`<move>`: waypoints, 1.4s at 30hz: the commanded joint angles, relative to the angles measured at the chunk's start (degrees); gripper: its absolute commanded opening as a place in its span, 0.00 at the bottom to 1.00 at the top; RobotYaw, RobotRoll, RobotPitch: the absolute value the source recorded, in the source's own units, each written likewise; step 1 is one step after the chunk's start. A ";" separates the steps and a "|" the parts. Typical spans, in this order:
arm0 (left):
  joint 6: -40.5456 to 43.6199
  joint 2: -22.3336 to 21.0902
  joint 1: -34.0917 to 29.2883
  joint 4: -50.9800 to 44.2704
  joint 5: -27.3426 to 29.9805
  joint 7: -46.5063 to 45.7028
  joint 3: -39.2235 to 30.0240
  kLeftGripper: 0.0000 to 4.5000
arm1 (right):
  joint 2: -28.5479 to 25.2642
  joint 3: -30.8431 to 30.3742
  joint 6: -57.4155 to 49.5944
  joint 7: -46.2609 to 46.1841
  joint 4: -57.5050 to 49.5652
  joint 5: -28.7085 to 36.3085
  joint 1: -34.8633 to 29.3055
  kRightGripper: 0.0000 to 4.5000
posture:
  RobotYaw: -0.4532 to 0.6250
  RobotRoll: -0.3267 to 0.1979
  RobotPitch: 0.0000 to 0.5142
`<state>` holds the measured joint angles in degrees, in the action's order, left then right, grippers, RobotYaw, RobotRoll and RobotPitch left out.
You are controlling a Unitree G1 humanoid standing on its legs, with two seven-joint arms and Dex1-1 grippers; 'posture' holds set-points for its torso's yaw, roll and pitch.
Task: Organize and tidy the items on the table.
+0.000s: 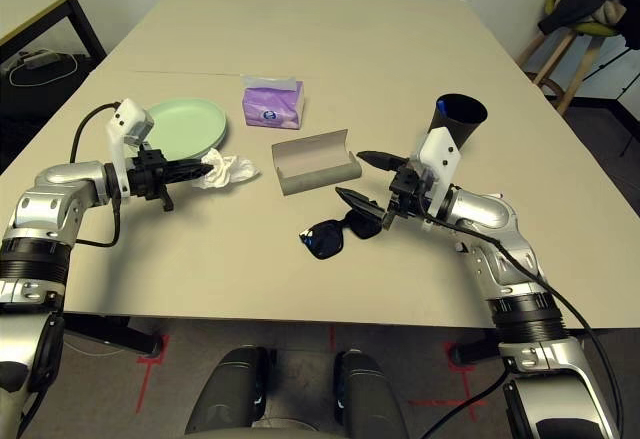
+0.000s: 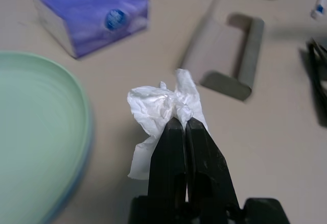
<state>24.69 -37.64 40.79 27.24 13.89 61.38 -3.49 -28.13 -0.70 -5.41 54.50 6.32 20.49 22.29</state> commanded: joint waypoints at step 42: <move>-18.81 8.22 15.79 26.94 -3.94 -35.82 -8.22 0.74 | 1.82 0.27 -2.13 -2.76 -1.05 0.05 1.97 1.00 | 0.57 0.62 0.12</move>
<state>6.34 -29.14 56.26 54.71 10.65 24.85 -12.31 -26.20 -0.70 -7.20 51.36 5.85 20.31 24.17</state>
